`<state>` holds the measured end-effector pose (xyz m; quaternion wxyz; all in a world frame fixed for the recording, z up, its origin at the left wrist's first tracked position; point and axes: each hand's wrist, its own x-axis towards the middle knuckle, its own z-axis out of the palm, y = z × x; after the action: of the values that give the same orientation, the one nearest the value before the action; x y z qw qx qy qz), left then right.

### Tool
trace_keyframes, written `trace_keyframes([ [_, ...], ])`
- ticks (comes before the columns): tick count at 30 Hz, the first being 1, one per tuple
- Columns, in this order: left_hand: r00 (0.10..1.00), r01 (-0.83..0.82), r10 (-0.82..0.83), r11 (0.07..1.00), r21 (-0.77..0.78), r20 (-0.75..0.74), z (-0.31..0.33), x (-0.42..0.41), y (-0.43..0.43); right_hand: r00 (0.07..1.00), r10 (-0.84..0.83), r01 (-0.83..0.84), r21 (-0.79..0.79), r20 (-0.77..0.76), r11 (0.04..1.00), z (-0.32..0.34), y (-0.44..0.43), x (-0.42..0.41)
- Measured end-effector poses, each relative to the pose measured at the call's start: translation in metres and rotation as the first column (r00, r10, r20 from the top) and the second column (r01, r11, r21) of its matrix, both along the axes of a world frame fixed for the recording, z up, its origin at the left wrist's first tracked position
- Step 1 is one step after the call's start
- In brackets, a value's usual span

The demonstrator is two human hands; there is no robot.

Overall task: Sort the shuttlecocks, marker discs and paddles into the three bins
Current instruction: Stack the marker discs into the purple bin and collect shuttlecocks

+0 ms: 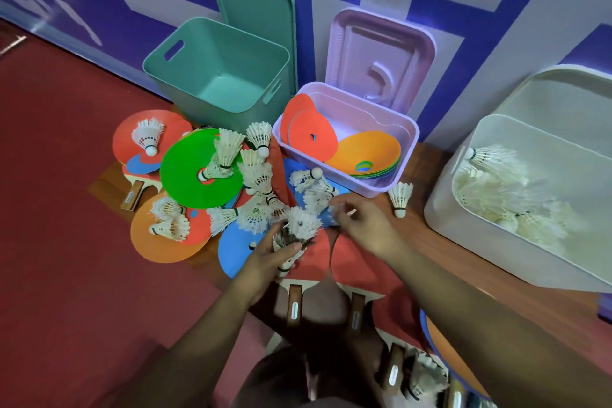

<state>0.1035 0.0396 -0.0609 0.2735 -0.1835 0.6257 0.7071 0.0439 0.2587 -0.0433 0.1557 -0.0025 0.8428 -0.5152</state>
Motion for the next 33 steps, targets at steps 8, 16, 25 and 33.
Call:
trace_keyframes([
  [8, 0.998, -0.059, 0.060, 0.998, 0.023, -0.024, -0.006, -0.001, -0.024, 0.864, 0.475, -0.378, 0.840, 0.168, 0.390, -0.037, -0.046, -0.048],
  [16, 0.998, 0.024, -0.026, 0.999, -0.030, -0.060, -0.005, -0.005, -0.040, 0.902, 0.402, -0.187, 0.700, -0.155, 0.689, -0.046, -0.032, -0.048],
  [25, 0.983, 0.136, -0.150, 0.983, -0.128, -0.107, 0.012, -0.015, -0.018, 0.998, -0.060, 0.067, -0.286, 0.033, 0.956, 0.049, -0.009, 0.017],
  [33, 0.856, 0.377, -0.447, 0.883, -0.278, -0.259, 0.063, -0.037, 0.038, 0.976, -0.148, 0.157, 0.044, -0.162, 0.987, 0.067, 0.036, 0.049],
])
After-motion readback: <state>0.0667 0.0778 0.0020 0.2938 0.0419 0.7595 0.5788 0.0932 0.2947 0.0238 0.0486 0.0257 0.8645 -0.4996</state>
